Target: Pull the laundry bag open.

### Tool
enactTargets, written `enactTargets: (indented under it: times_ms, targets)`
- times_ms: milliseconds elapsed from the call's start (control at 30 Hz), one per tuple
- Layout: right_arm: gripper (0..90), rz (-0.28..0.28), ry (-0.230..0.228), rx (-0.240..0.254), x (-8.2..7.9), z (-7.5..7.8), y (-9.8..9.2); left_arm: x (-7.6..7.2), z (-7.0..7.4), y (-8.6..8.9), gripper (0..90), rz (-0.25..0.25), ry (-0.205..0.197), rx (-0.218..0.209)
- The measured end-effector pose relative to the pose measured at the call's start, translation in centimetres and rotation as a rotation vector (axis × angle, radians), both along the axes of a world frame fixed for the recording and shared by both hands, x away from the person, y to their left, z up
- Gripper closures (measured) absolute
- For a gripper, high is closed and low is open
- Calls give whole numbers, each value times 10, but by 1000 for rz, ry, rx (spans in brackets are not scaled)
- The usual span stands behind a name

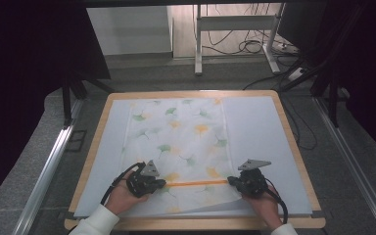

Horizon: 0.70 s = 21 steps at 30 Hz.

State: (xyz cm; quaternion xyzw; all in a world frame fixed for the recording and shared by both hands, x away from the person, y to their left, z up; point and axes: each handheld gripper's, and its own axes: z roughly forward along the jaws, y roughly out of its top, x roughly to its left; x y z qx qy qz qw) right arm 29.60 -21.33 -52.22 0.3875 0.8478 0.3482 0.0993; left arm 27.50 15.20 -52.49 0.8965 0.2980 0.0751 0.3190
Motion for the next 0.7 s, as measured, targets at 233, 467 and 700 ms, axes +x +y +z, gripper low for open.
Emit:
enactTargets:
  times_ms: [233, 467, 700]
  targets:
    - [896, 2, -1, -5, 0, 0, 0, -3, 0, 10, 900, 21, 4, -1]
    - [895, 3, -2, -6, 0, 0, 0, -6, -1, 18, 898, 43, 4, -1]
    - [895, 3, -3, -7, 0, 0, 0, -9, -2, 28, 900, 59, 3, 7]
